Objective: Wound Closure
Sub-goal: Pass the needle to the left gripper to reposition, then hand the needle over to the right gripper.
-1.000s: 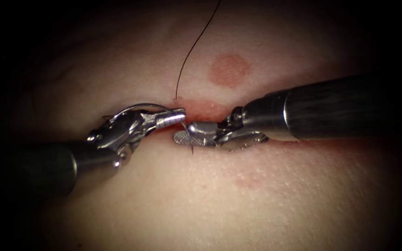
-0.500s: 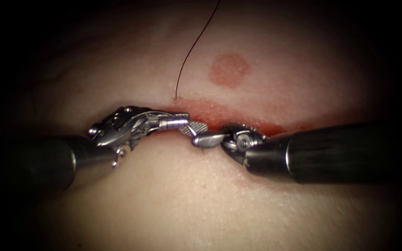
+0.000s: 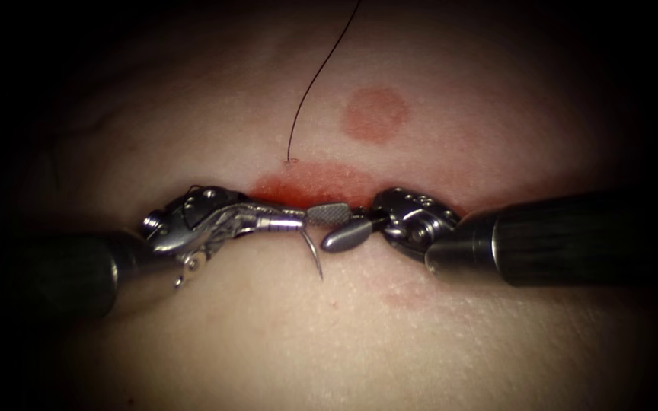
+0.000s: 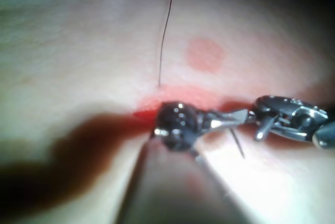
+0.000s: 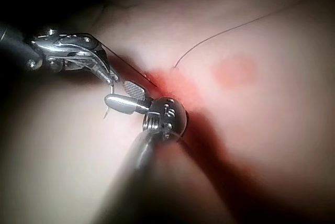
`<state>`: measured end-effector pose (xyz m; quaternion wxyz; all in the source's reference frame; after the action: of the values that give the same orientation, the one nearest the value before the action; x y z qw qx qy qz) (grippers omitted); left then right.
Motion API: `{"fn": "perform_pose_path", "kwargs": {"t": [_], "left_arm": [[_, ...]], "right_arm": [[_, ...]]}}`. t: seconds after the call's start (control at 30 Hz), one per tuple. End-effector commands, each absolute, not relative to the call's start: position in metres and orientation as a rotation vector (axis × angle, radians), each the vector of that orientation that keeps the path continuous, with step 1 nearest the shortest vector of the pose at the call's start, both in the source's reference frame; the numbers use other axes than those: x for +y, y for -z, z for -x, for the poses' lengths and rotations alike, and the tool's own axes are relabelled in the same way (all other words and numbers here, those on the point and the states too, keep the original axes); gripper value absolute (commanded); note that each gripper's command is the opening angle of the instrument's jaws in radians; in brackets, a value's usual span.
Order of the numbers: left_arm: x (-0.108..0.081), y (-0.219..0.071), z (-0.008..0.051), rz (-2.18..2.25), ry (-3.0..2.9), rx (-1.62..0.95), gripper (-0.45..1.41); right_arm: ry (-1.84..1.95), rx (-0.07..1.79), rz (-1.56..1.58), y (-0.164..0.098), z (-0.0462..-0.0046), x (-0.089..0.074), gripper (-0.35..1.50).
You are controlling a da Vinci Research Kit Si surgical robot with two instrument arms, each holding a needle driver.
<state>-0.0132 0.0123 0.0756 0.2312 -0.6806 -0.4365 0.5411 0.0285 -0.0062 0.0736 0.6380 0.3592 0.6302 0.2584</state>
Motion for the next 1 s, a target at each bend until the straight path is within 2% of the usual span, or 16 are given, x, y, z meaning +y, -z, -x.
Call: {"fn": "perform_pose_path", "kwargs": {"t": [0.03, 0.23, 0.43, 0.8, 1.0], "left_arm": [[0.0121, -0.0762, 0.0137, 1.869, -1.495, -1.213, -0.35], [0.0120, -0.0762, 0.0138, 1.813, -1.564, -1.198, -0.35], [0.0118, -0.0760, 0.0140, 1.744, -1.648, -1.186, -0.35], [0.0121, -0.0761, 0.0146, 1.656, -1.717, -1.123, -0.35], [0.0122, -0.0762, 0.0146, 1.629, -1.736, -1.107, -0.35]], "right_arm": [[-0.543, 1.417, -0.737, -0.0743, -0.0289, -0.0065, 1.48], [-0.400, 1.186, -0.494, -0.0730, -0.0297, -0.0055, 1.48], [-0.322, 1.083, -0.316, -0.0708, -0.0298, -0.0034, 1.43], [-0.186, 0.996, -0.241, -0.0677, -0.0328, -0.0037, 1.41], [-0.090, 1.020, -0.211, -0.0665, -0.0344, -0.0049, 1.40]]}}
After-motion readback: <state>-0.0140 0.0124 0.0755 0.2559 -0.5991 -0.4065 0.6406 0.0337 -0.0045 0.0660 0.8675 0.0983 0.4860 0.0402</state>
